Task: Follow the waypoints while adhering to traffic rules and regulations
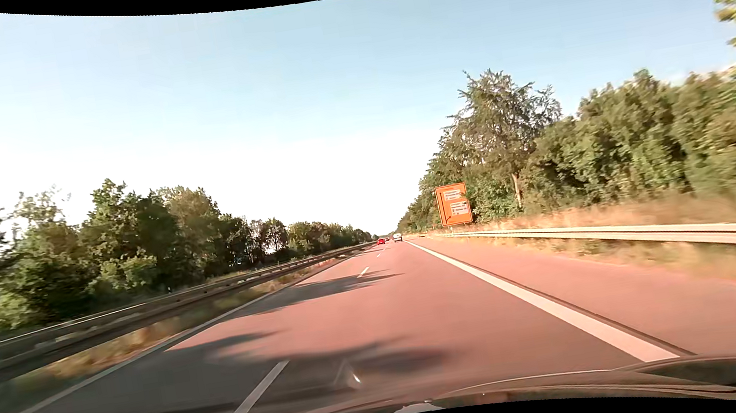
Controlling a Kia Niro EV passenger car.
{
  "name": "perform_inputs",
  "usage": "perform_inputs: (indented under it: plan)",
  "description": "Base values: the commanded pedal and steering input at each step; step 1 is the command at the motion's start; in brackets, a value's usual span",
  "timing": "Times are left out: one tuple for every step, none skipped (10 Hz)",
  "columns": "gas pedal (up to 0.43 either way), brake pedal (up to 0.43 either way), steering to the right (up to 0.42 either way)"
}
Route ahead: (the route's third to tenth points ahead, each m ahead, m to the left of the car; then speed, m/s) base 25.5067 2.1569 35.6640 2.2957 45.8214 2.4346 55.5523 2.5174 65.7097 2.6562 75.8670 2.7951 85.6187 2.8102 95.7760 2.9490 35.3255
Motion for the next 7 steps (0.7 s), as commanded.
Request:
perform_inputs:
  plan:
    - [0.319, 0.006, -0.002]
    - [0.319, 0.006, -0.002]
    - [0.319, 0.006, -0.002]
    - [0.331, 0.006, -0.003]
    - [0.331, 0.006, -0.002]
    - [0.331, 0.006, -0.003]
    - [0.331, 0.006, -0.002]
